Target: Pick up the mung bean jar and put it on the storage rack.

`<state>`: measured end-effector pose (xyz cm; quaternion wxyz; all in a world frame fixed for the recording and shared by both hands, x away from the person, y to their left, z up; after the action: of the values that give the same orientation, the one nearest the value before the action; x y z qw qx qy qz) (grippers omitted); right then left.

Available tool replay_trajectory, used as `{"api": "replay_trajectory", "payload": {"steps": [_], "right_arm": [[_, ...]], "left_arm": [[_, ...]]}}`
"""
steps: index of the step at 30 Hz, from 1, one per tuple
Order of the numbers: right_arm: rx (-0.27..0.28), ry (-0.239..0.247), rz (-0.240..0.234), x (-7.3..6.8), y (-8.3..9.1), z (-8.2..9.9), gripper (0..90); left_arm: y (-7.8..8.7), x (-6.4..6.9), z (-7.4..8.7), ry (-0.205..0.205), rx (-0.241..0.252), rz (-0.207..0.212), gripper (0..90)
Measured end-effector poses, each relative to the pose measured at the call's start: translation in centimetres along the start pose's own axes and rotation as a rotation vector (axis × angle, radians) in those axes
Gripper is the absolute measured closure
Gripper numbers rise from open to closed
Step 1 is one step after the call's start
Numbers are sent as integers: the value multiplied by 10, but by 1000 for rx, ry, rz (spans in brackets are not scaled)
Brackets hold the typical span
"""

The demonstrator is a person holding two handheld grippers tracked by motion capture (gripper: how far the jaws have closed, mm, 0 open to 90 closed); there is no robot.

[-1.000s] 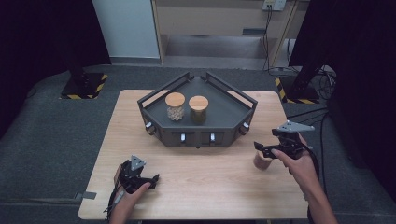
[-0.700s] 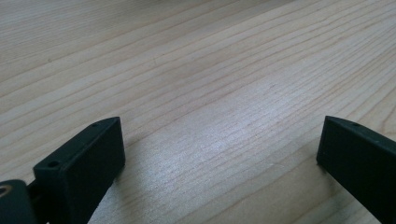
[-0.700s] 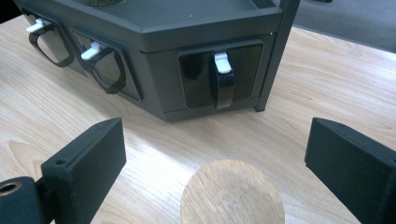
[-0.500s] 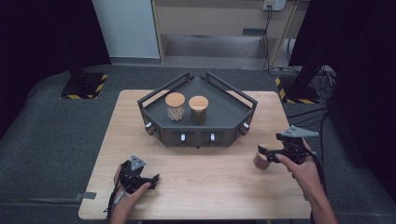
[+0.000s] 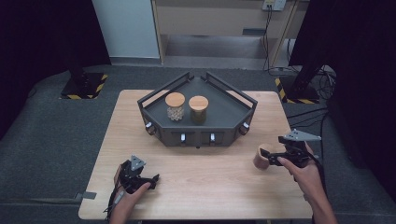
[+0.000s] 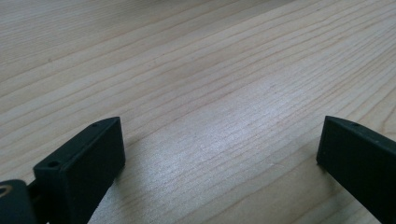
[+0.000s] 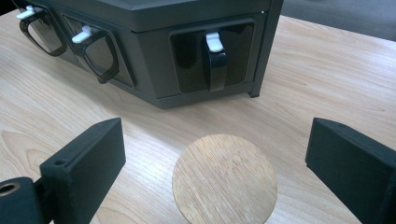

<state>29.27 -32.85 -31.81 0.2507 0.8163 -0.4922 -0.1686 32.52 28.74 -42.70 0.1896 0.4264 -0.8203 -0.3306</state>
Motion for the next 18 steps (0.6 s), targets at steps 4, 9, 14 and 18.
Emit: {"api": "replay_trajectory", "payload": {"steps": [4, 9, 14, 18], "right_arm": [[-2, 5, 4, 0, 1, 4, 52], [-3, 3, 8, -2, 1, 9, 52], [-1, -2, 11, -2, 1, 13, 51], [-3, -2, 13, -2, 2, 16, 51]], "left_arm": [[0, 0, 0, 0, 0, 0, 0], [0, 0, 0, 0, 0, 0, 0], [0, 0, 0, 0, 0, 0, 0], [0, 0, 0, 0, 0, 0, 0]]}}
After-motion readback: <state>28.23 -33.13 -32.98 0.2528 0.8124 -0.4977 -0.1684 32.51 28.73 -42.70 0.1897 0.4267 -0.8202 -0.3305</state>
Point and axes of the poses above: each handheld gripper's, and its own axes: y roughly backward along the jaws, z roughly out of its underside, x roughly to its right, the point moved 3 cm from there along -y, roughly forward along the jaws
